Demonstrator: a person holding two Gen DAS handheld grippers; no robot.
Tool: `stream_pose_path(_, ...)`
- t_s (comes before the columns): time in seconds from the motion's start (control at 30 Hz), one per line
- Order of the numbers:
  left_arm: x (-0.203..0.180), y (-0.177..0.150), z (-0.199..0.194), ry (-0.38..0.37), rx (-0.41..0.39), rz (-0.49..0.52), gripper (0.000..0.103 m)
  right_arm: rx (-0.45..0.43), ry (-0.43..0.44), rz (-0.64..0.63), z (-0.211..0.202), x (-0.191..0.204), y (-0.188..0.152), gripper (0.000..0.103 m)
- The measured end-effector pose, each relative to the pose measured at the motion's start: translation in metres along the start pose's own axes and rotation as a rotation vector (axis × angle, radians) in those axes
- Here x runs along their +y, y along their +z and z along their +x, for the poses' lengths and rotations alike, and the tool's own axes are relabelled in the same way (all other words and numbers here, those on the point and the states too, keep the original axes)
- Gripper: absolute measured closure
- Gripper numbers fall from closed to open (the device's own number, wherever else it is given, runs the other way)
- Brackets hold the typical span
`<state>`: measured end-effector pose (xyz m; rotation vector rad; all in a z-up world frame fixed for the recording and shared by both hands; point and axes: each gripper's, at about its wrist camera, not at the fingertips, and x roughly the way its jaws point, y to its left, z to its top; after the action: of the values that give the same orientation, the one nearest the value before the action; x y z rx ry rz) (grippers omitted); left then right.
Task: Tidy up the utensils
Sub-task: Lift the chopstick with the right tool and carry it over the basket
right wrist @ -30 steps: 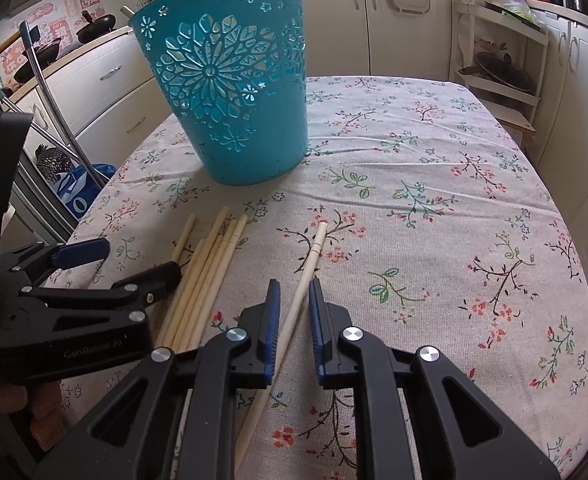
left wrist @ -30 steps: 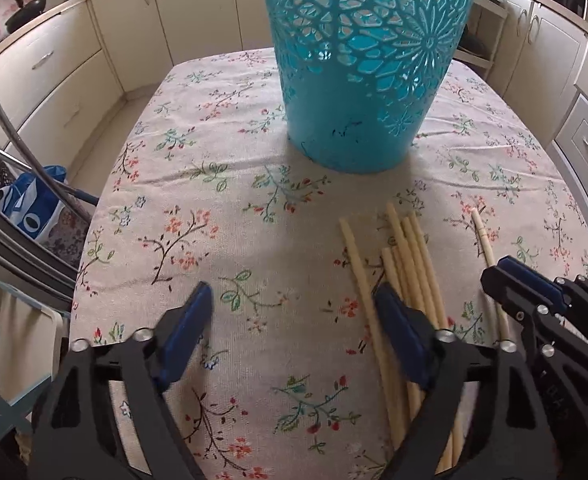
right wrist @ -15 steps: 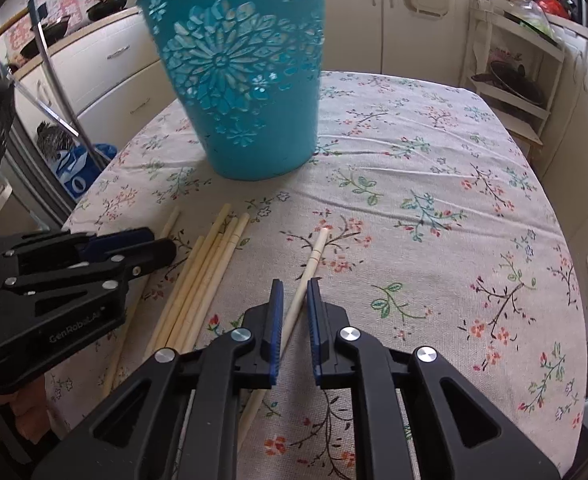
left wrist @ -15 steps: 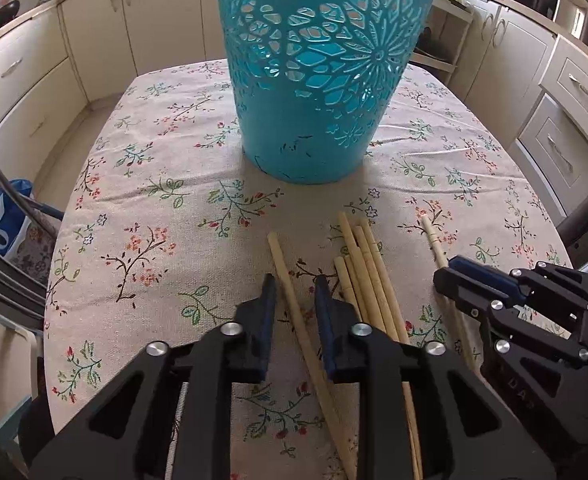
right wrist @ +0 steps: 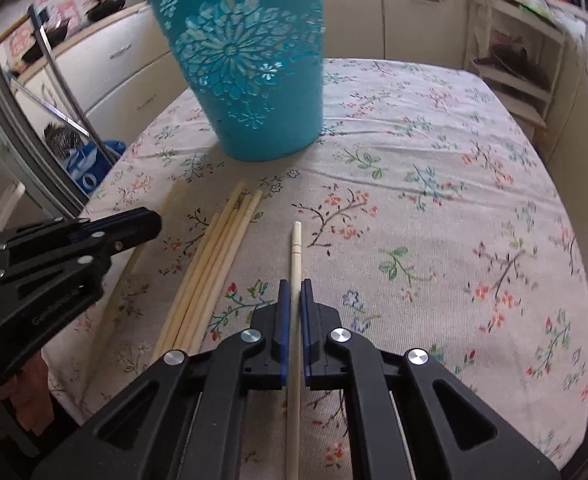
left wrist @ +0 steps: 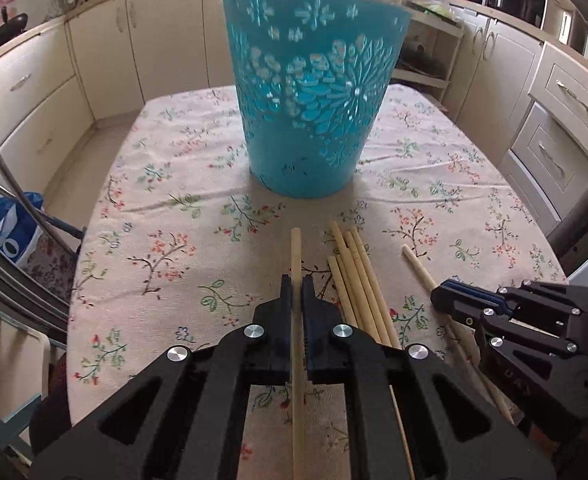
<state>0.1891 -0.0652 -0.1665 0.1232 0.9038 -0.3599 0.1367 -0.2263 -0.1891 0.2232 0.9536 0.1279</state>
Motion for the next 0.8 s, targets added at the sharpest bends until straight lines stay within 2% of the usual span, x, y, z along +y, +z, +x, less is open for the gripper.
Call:
stream_pose_path(0.23, 0.001, 0.001, -0.033, -0.033, -0.071, 0.002, 0.098, -0.061, 0.110, 0.171, -0.016, -0.024, -0.008, 0.097)
stream_pose_path(0.4, 0.009, 0.016, -0.061, -0.106, -0.159, -0.040, 0.098, -0.080, 0.144, 0.222, -0.012, -0.034, -0.011, 0.097)
stream_pose_path(0.6, 0.018, 0.066, -0.104, -0.193, -0.334, -0.071, 0.098, -0.089, 0.174, 0.275, -0.002, -0.047, -0.014, 0.097)
stream_pose_path(0.8, 0.020, 0.124, -0.118, -0.221, -0.433, -0.077, 0.098, -0.107, 0.199, 0.286, -0.001, -0.051, -0.015, 0.097)
